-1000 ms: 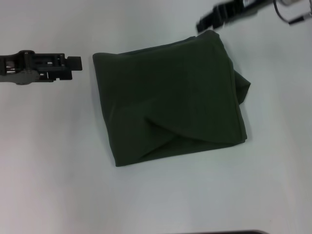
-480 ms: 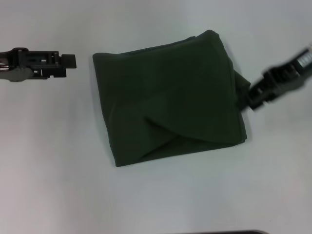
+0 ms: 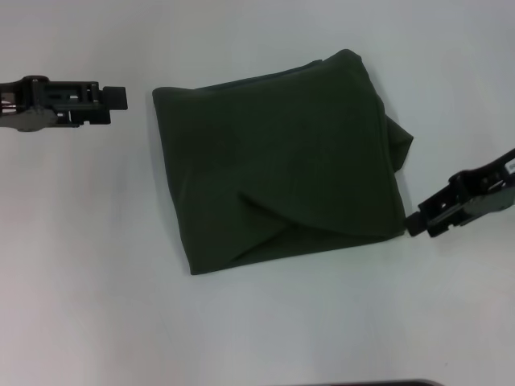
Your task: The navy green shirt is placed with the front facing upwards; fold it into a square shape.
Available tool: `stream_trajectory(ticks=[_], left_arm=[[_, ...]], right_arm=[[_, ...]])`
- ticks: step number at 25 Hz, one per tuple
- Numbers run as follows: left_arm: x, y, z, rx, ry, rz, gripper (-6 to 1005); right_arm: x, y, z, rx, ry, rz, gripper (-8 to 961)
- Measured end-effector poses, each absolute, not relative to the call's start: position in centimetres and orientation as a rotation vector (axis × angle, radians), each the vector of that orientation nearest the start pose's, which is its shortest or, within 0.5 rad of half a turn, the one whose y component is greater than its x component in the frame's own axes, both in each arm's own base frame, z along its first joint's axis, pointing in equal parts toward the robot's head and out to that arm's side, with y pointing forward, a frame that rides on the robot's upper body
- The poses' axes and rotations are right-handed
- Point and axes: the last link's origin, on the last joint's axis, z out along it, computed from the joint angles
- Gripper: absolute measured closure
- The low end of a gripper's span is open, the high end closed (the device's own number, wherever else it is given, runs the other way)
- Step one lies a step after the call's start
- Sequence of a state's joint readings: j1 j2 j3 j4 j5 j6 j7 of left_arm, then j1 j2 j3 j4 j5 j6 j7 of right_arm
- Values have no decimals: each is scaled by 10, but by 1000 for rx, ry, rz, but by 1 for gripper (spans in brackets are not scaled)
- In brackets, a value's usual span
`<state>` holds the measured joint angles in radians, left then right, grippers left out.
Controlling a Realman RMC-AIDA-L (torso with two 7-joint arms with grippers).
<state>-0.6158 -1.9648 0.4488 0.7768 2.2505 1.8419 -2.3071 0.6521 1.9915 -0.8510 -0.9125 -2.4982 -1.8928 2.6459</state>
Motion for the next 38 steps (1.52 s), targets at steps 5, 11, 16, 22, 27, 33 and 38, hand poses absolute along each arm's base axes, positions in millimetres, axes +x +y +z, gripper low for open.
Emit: stream_trajectory(ticks=[5, 11, 16, 22, 27, 33, 38], left_arm=[[-262, 336, 77, -2491, -1756, -683, 278], [-262, 336, 76, -2491, -1756, -681, 278], [-262, 336, 76, -2490, -1759, -677, 278], [-263, 335, 76, -2490, -1755, -676, 278], [-263, 335, 75, -2493, -1748, -675, 278], [-264, 333, 75, -2494, -1752, -676, 278], [-264, 333, 75, -2494, -1752, -681, 279]], right_arm=[[264, 323, 33, -2400, 2001, -249, 474], [270, 328, 25, -2380, 1976, -235, 475], [270, 331, 15, -2394, 1959, -216, 475], [269, 333, 9, -2402, 1957, -209, 476], [267, 334, 7, -2403, 1958, -182, 477], [266, 332, 2, -2417, 1952, -189, 478], [268, 330, 0, -2422, 1947, -215, 552]])
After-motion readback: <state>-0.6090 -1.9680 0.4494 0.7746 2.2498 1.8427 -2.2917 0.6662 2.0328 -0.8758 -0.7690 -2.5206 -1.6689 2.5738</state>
